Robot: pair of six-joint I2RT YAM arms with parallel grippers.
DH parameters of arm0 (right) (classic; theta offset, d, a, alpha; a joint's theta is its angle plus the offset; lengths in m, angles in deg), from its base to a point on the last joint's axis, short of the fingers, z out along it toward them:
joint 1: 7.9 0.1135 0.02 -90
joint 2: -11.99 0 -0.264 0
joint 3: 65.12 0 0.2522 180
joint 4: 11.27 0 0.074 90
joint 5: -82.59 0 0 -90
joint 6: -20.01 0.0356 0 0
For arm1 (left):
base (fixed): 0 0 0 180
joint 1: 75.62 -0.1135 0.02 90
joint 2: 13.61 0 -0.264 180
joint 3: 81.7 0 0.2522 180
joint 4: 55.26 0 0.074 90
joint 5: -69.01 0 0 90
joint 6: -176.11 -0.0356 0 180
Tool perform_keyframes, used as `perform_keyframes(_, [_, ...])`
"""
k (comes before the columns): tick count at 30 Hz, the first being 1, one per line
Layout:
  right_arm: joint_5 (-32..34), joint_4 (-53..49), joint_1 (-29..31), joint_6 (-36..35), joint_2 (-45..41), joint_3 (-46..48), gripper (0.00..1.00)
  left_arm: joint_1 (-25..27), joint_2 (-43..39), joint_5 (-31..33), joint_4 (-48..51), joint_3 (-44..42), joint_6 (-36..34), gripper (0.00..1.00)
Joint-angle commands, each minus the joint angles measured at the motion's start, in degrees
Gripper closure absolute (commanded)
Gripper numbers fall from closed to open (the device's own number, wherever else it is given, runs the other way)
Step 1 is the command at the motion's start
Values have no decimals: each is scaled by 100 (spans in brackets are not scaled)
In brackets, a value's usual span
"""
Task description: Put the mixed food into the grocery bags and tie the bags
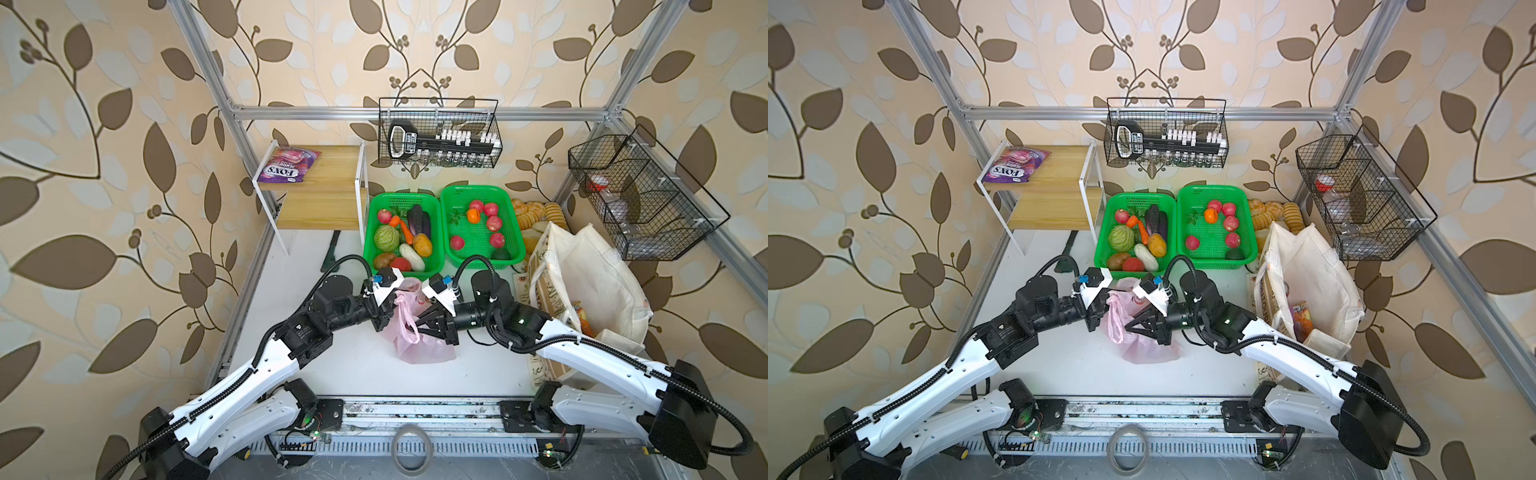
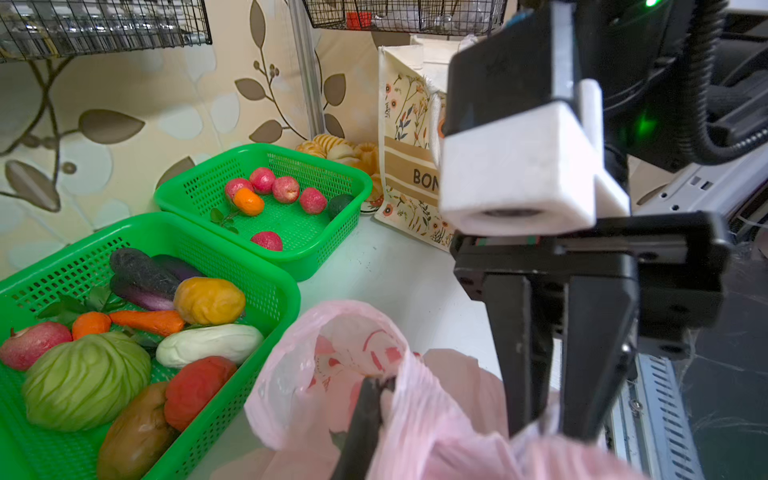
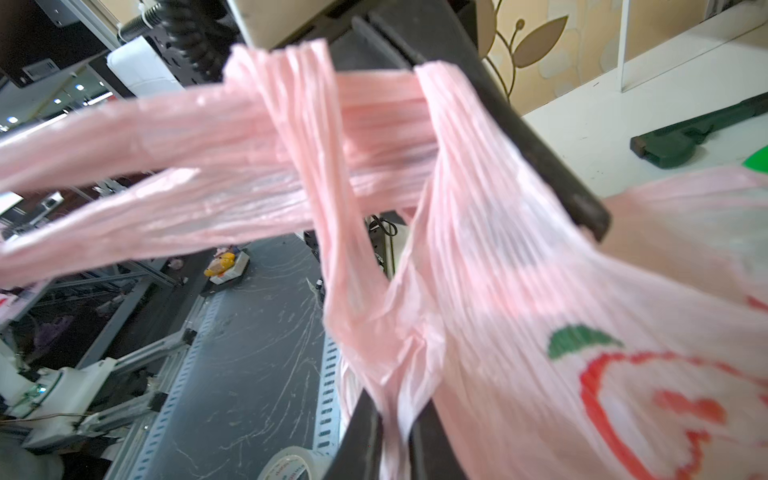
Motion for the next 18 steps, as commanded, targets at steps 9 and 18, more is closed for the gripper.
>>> perform_keyframes(9, [851, -216, -183, -830, -1112, -97, 58, 33, -572, -87, -413, -58, -798, 100])
perform_keyframes(18, [1230, 194, -549, -447, -665, -727, 68, 33, -650, -105, -38, 88, -1007, 100])
